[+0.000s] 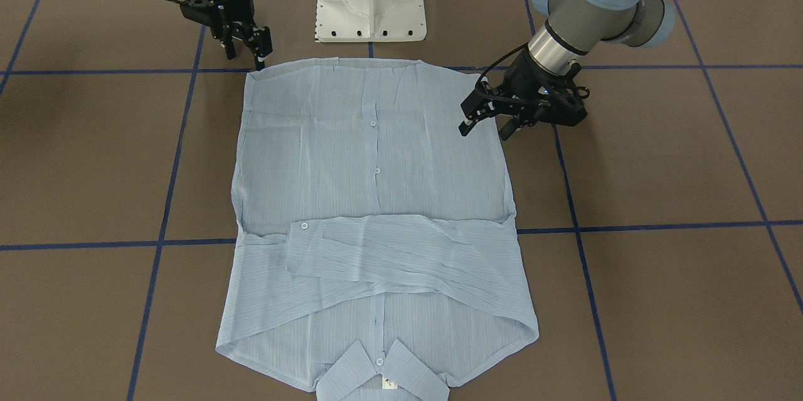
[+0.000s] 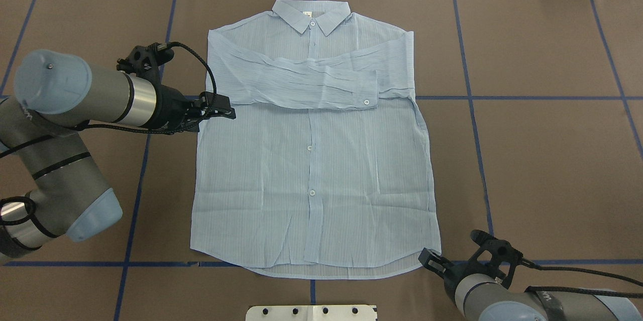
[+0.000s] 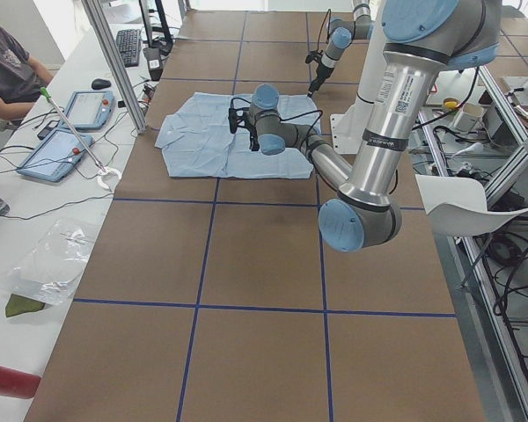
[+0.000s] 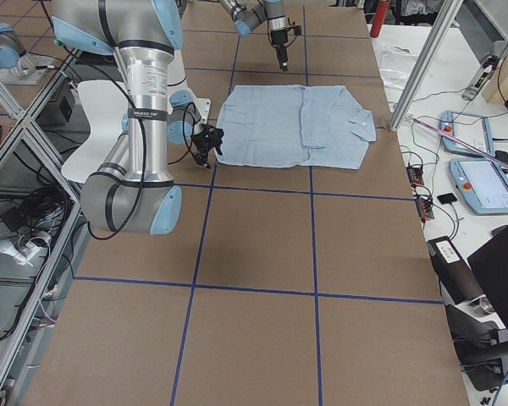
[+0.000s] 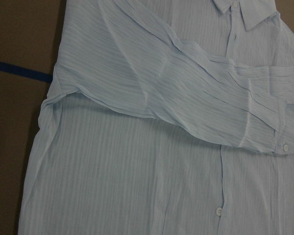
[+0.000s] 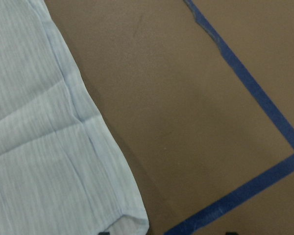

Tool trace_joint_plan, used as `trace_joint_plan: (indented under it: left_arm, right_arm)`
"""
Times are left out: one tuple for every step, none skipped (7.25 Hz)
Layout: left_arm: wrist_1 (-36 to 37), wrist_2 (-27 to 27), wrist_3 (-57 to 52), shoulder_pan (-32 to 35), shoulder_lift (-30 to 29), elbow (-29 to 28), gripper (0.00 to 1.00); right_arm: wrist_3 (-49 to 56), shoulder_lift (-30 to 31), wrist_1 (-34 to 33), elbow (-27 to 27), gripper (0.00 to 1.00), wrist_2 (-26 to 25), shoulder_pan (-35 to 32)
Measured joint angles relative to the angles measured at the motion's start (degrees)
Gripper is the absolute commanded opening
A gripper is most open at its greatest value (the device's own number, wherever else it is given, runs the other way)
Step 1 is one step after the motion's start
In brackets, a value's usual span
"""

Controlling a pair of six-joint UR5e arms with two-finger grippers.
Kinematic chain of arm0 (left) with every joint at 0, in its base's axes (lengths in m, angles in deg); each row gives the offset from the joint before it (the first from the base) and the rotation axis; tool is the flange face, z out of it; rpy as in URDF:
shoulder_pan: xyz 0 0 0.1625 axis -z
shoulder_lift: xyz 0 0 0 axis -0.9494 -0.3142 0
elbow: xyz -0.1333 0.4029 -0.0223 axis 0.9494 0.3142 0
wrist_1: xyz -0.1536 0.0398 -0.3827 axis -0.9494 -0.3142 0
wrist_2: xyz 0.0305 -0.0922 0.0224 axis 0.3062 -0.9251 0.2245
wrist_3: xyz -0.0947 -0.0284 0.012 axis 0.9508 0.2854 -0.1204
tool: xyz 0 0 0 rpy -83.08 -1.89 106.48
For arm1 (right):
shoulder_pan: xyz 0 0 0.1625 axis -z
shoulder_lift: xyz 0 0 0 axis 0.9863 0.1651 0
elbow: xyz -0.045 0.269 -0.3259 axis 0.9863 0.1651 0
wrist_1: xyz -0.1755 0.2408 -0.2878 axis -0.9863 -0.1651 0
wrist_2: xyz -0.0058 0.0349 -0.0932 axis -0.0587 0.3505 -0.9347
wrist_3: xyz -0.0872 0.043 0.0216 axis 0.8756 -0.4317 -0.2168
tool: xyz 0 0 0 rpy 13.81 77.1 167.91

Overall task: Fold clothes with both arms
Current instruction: 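Grasp the hem corners nearest the robot with both grippers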

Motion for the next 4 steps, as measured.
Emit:
trace_joint_plan:
  left_arm:
    - [0.0,0.0,0.0,0.0,0.0,0.0,0.99]
    - [0.0,0.1,0.1,0.0,0.0,0.0,0.99]
    - [0.0,0.1,0.1,-0.1,0.0,-0.1,0.99]
    - [0.0,0.1,0.1,-0.1,0.0,-0.1,0.99]
  right_arm:
    - [0.2,-0.1,-0.3,0.2,0.81,0.0,-0.5]
    - [0.4,-0.3,-0.3,0.7,0.81,0.0,-0.9]
    - [0.5,-1.3,-0.4,1.5,0.8,0.1,-1.4]
    - [0.5,-2.8,-0.5,2.7,0.72,0.2,-1.8]
